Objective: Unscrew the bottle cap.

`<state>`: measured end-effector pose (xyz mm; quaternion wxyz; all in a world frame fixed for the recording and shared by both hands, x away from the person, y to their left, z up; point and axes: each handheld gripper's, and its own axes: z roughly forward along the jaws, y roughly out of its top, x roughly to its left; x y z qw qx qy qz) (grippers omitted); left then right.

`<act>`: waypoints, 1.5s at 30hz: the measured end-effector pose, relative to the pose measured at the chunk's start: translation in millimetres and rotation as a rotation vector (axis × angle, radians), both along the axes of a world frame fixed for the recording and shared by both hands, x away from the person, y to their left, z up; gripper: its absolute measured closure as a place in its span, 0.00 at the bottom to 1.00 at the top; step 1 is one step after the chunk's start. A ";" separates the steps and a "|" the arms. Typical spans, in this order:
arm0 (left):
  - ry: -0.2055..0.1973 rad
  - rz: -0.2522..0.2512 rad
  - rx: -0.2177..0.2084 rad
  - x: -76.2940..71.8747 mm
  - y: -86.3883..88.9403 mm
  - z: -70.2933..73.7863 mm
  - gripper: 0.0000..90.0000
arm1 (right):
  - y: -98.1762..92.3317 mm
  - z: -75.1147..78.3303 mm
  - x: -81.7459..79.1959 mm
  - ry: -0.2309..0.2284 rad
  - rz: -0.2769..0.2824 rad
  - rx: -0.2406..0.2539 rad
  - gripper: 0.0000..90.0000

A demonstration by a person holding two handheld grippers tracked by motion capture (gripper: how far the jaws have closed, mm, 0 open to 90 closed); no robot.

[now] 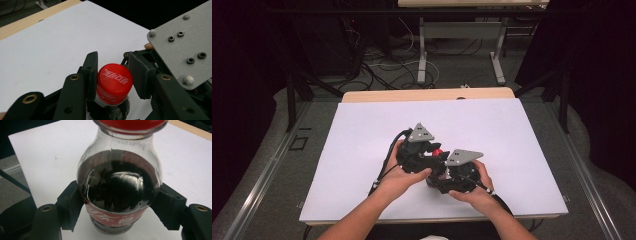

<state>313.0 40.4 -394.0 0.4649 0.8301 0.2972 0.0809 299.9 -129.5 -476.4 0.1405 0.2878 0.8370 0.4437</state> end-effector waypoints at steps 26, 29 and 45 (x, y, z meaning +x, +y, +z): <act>0.018 -0.245 0.002 14.8 23.8 -1.1 0.57 | 3.7 0.5 -2.2 0.032 0.110 -0.004 0.34; 0.014 -0.255 0.014 13.6 20.3 -2.3 0.62 | 4.7 0.0 -2.7 0.027 0.113 -0.004 0.34; -0.029 -0.001 0.025 -3.5 1.8 3.5 0.68 | 5.9 -2.5 -2.7 0.014 0.035 -0.028 0.34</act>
